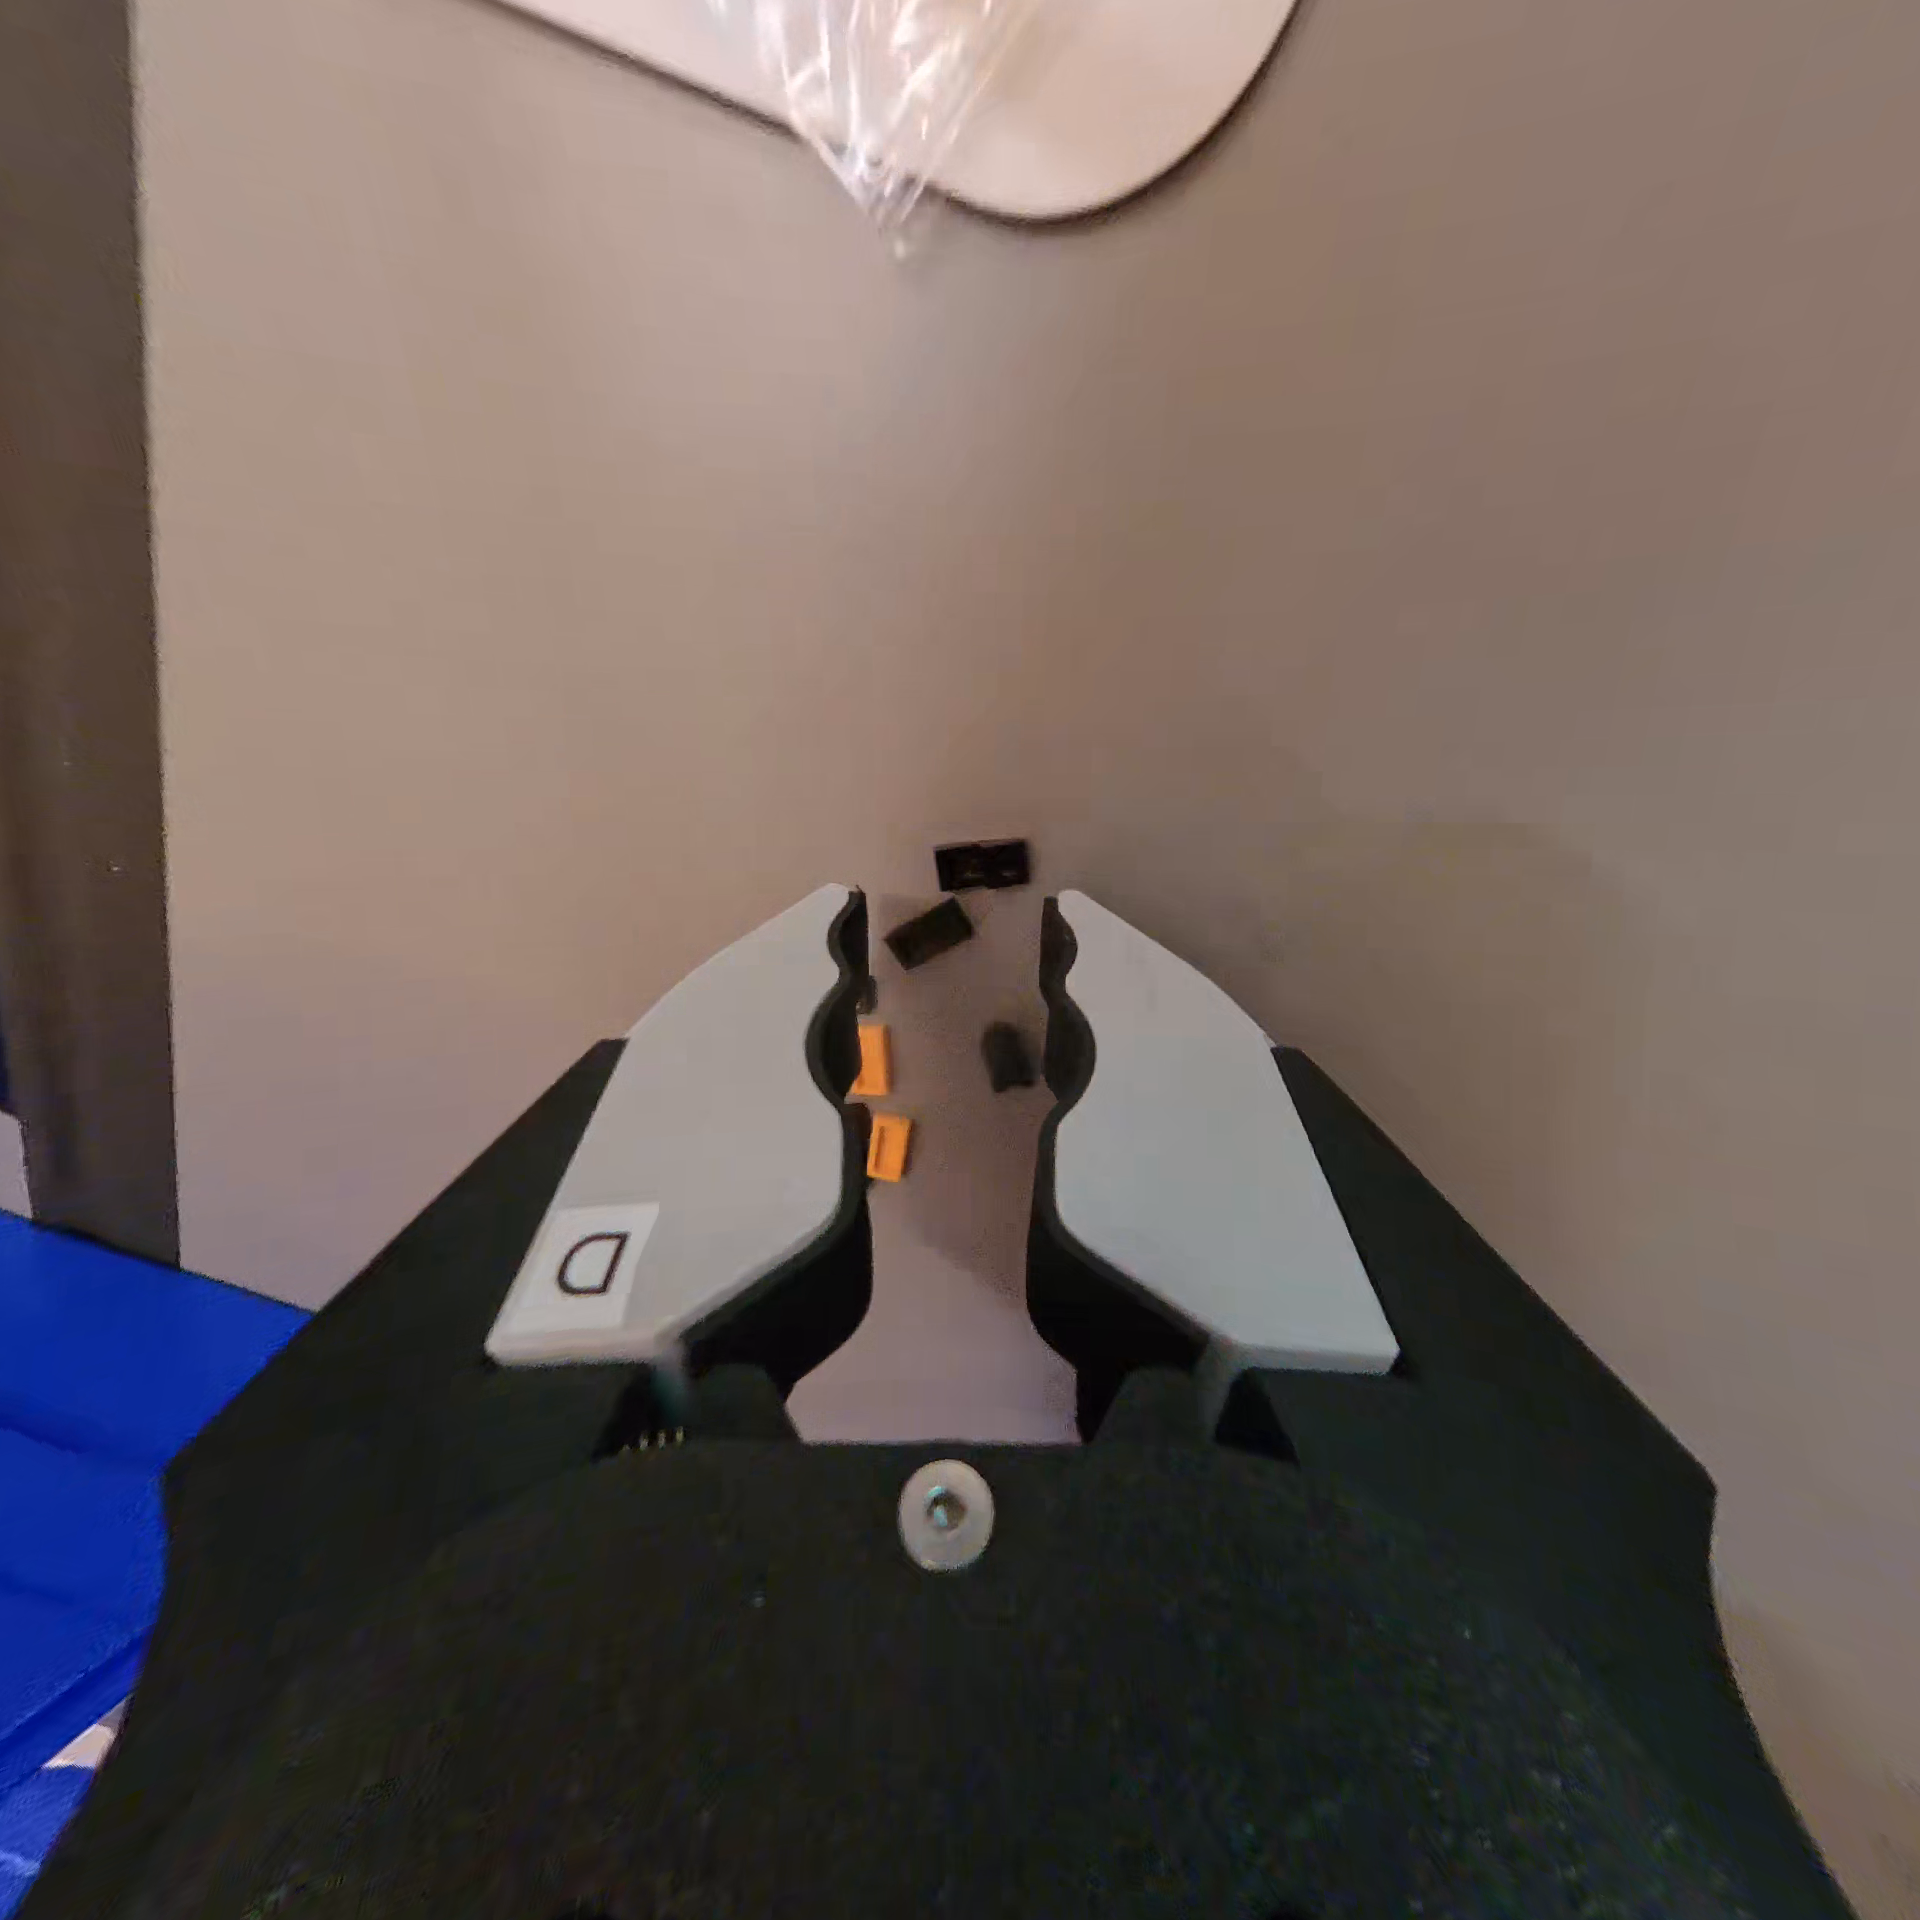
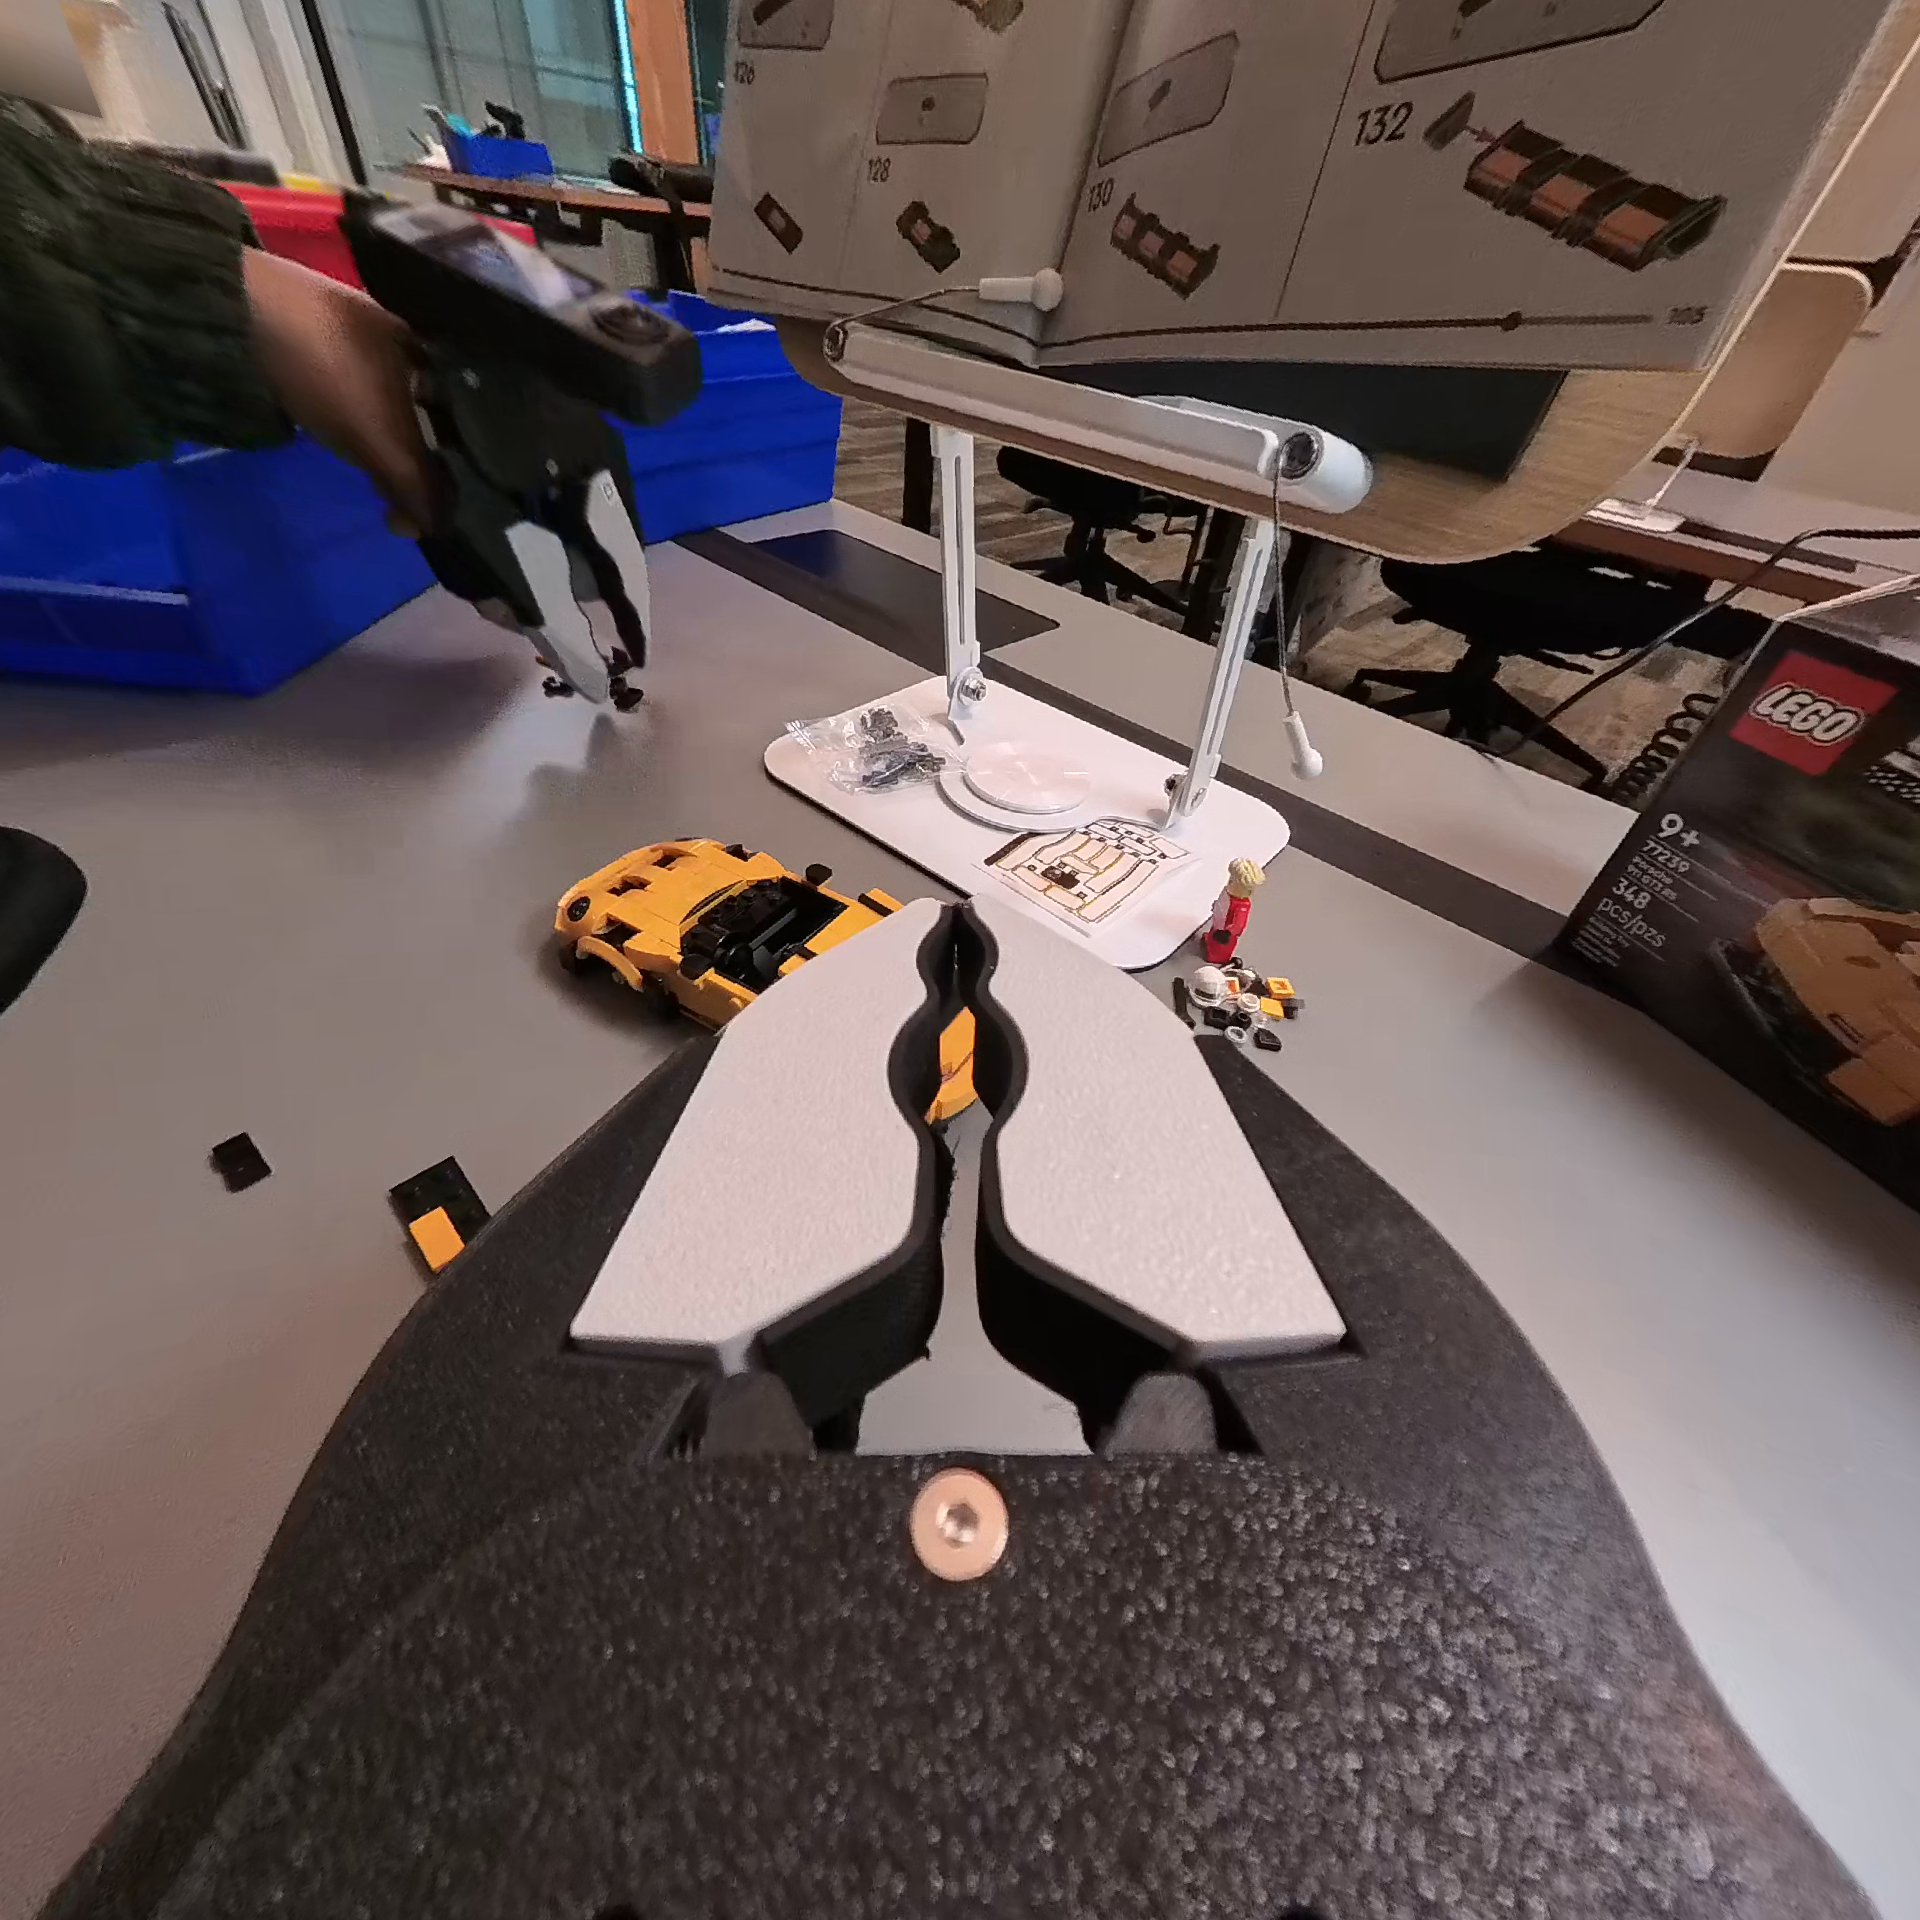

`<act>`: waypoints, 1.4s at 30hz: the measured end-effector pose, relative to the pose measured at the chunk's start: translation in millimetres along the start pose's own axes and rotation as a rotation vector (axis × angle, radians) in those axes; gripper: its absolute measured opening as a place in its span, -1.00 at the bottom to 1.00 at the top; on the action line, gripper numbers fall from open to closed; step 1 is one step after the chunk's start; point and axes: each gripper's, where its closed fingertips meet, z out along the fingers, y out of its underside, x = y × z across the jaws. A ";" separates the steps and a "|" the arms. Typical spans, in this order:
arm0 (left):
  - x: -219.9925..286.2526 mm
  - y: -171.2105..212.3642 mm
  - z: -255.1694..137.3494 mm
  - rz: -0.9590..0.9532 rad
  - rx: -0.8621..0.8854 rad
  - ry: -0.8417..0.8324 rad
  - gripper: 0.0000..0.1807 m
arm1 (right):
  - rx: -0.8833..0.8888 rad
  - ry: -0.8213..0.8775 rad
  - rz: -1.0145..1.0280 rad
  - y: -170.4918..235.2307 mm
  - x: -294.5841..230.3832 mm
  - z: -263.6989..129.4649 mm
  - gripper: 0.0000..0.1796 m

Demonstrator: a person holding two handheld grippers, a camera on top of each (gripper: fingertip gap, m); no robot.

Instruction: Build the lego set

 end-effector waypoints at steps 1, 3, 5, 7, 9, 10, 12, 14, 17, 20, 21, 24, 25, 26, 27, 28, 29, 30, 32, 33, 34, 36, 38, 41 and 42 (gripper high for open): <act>-1.4 1.9 3.3 0.001 -0.015 0.006 -0.66 | 0.001 0.000 0.002 0.0 0.5 -0.1 -1.00; 1.3 -5.1 3.0 -0.010 0.025 0.047 -0.73 | 0.002 -0.001 0.006 0.1 1.2 -0.3 -1.00; 0.5 -3.0 4.8 0.001 0.006 0.050 -0.77 | 0.000 -0.003 0.008 0.6 1.4 -0.2 -1.00; 5.3 -3.2 5.0 -0.004 0.012 0.091 -0.88 | -0.002 -0.005 0.008 1.1 1.3 -0.2 -1.00; 7.9 -3.2 5.0 -0.040 0.017 0.130 -0.93 | -0.002 -0.006 0.008 1.1 1.3 -0.4 -1.00; 8.3 -3.1 4.9 -0.048 0.025 0.141 -0.94 | -0.002 -0.006 0.008 1.1 1.2 -0.4 -1.00; 9.8 -3.2 4.7 -0.037 0.045 0.151 -0.97 | -0.003 -0.006 0.007 1.2 0.9 -0.3 -1.00; 8.9 -2.5 4.3 -0.025 0.048 0.129 -0.95 | -0.004 -0.005 0.003 1.3 0.5 -0.3 -1.00; 9.6 -3.3 3.2 -0.015 0.054 0.110 -0.82 | -0.006 -0.008 0.002 1.4 -0.7 0.1 -1.00; 14.2 -6.7 3.2 -0.068 0.068 0.150 -0.80 | -0.010 -0.010 -0.002 2.3 -1.6 0.5 -1.00; 13.2 -6.9 3.5 -0.089 0.068 0.154 -0.79 | -0.011 -0.010 -0.003 2.5 -1.7 0.5 -1.00; 9.2 -9.4 4.3 -0.146 0.083 0.165 -0.78 | -0.011 -0.010 -0.002 2.5 -1.4 0.4 -1.00; 8.7 -11.0 4.3 -0.162 0.093 0.171 -0.78 | -0.011 -0.010 -0.001 2.7 -1.3 0.5 -1.00; 7.5 -11.8 4.5 -0.178 0.098 0.173 -0.81 | -0.012 -0.010 -0.001 2.9 -1.2 0.5 -1.00; 5.7 -11.6 5.0 -0.189 0.097 0.168 -0.84 | -0.013 -0.011 -0.001 3.2 -1.2 0.6 -1.00; 4.0 -11.4 5.3 -0.193 0.097 0.160 -0.88 | -0.014 -0.011 -0.001 3.3 -1.4 0.8 -1.00; 3.1 -11.3 5.4 -0.194 0.099 0.157 -0.90 | -0.014 -0.011 -0.001 3.5 -1.4 0.8 -1.00; 2.9 -11.2 5.4 -0.196 0.097 0.157 -0.91 | -0.014 -0.011 -0.002 3.5 -1.4 0.8 -1.00; 5.7 -9.6 4.4 -0.179 0.081 0.154 -0.91 | -0.013 -0.009 -0.003 3.1 -1.1 0.6 -1.00; 8.3 -8.5 2.4 -0.164 0.069 0.150 -0.91 | -0.012 -0.009 -0.003 2.8 -1.0 0.4 -1.00; 12.3 -10.1 -2.4 -0.148 0.075 0.149 -0.91 | -0.011 -0.009 -0.003 2.5 -1.1 0.2 -1.00; 28.9 -24.8 -19.8 -0.134 0.145 0.183 -0.91 | -0.008 -0.009 -0.003 1.8 -1.2 0.0 -1.00; 58.6 -45.7 -39.4 -0.090 0.230 0.230 -0.91 | -0.009 -0.013 -0.002 2.2 -2.2 0.4 -1.00; 120.2 -76.9 -54.5 0.032 0.326 0.298 -0.91 | -0.012 -0.019 -0.007 2.7 -4.2 1.2 -1.00; 141.1 -85.1 -54.0 0.076 0.339 0.317 -0.91 | -0.013 -0.020 -0.010 2.7 -4.9 1.2 -1.00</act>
